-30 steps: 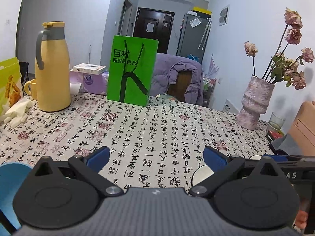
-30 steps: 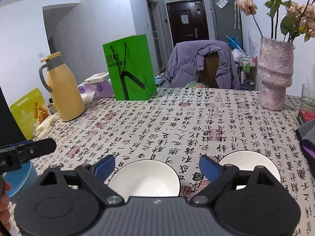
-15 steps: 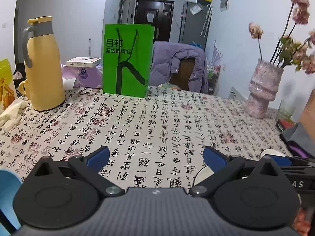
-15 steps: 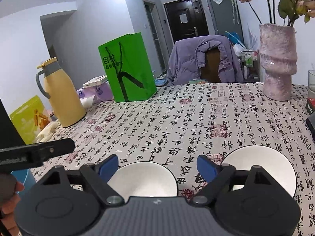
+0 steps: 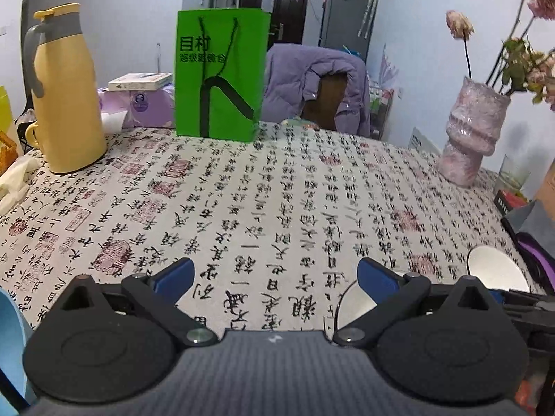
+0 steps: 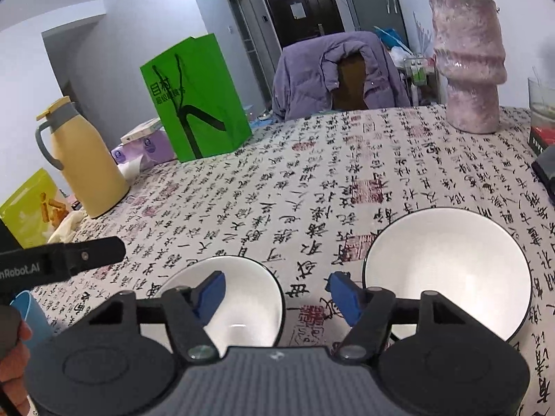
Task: Organize plates and bowls
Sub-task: 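Close both tools on the rim of the white bowl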
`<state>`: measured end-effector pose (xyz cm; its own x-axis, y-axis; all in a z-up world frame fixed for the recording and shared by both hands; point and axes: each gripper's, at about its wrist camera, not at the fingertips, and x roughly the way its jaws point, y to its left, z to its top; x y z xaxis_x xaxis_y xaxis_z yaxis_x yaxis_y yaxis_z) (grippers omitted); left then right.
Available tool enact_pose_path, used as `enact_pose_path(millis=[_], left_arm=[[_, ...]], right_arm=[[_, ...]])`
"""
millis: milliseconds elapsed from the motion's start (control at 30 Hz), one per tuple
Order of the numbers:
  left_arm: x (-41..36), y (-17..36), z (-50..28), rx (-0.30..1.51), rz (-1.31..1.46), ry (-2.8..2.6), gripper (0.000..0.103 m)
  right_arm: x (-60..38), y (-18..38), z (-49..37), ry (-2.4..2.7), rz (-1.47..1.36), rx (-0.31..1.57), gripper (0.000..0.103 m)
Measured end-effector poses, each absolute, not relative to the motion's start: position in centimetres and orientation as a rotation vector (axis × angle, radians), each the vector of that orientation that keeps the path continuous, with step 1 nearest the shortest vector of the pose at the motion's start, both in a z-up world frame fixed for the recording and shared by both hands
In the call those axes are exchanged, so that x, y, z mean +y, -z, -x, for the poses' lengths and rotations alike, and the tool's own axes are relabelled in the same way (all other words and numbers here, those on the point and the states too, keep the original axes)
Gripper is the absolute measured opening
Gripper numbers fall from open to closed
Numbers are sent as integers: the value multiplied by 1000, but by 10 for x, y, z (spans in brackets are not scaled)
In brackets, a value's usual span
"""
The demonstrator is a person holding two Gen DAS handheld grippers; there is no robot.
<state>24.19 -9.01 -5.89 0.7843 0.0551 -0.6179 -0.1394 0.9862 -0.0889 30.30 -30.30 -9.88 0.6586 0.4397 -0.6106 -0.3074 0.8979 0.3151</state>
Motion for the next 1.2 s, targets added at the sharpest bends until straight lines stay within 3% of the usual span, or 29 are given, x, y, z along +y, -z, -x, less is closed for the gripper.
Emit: enact_pose_path(millis=[167,267,333,467,633,833,1000,1200], left_arm=[[-98,65,-245,703,115,-74,90],[-102,70,-247,741,103,-62,79],[-104,74,-251,785,109,-45,64],[-110,81,-255,826,120,-18,52],[-117,88,-257,857,111,-4,38],[-122,96,-262,906,118,-6,18],[-126,99,-264,919,130,3,11],[-128,102,-267,930,130,-14,11]], right_arm=[[-302,99,-299,-432,-178,748,59],[-300,101,-300,-430,-169,769,52],[-298,101,-299,-422,-159,772,52],[-298,99,-295,-436,-154,773,50],[-295,102,-295,-440,-133,792,34],[-293,105,-296,-441,-122,808,26],[-288,107,-294,-444,-90,814,22],[-290,108,-295,-431,-95,822,15]])
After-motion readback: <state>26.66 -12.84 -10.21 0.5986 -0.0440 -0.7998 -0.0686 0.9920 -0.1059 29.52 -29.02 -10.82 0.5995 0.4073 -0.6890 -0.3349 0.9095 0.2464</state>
